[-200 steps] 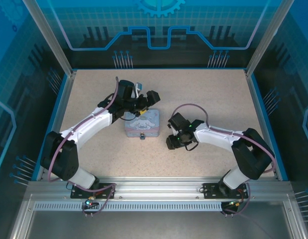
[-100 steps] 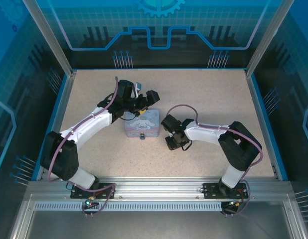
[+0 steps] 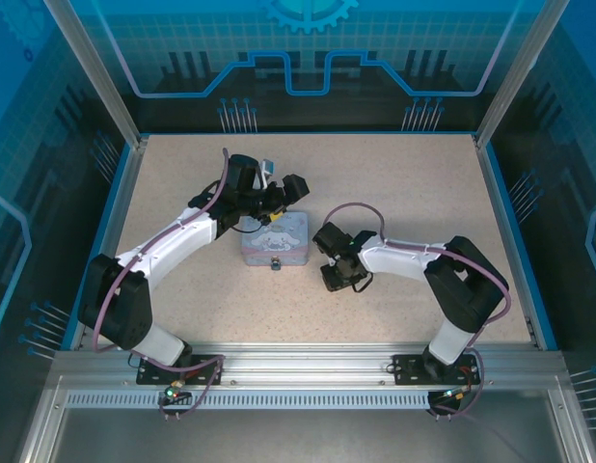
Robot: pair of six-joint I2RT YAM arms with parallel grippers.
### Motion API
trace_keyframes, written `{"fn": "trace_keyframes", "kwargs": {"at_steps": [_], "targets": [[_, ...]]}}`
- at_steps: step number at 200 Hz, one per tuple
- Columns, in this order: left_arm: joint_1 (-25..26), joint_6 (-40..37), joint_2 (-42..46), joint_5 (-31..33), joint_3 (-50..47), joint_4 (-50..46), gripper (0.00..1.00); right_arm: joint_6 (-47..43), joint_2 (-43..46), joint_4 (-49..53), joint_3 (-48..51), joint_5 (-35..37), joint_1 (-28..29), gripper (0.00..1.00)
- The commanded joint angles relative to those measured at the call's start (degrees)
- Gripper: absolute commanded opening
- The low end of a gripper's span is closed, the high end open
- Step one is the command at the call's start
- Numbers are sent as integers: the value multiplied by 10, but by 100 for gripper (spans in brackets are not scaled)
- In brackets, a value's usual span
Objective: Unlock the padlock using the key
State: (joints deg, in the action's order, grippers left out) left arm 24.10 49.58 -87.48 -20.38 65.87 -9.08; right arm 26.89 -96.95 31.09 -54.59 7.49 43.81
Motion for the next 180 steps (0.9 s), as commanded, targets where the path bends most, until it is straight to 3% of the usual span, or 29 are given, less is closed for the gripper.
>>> {"fn": "trace_keyframes", "kwargs": {"at_steps": [1, 17, 75, 180], "targets": [[-5, 8, 15, 1, -1, 11, 99, 8, 12, 14, 15, -3, -4, 30], [-6, 10, 16, 0, -2, 12, 99, 9, 11, 10, 22, -5, -4, 29], [-5, 12, 16, -1, -4, 15, 99, 14, 6, 0, 22, -5, -14, 0], [-5, 14, 15, -3, -9, 21, 99, 19, 63, -29, 26, -57, -62, 0]]}}
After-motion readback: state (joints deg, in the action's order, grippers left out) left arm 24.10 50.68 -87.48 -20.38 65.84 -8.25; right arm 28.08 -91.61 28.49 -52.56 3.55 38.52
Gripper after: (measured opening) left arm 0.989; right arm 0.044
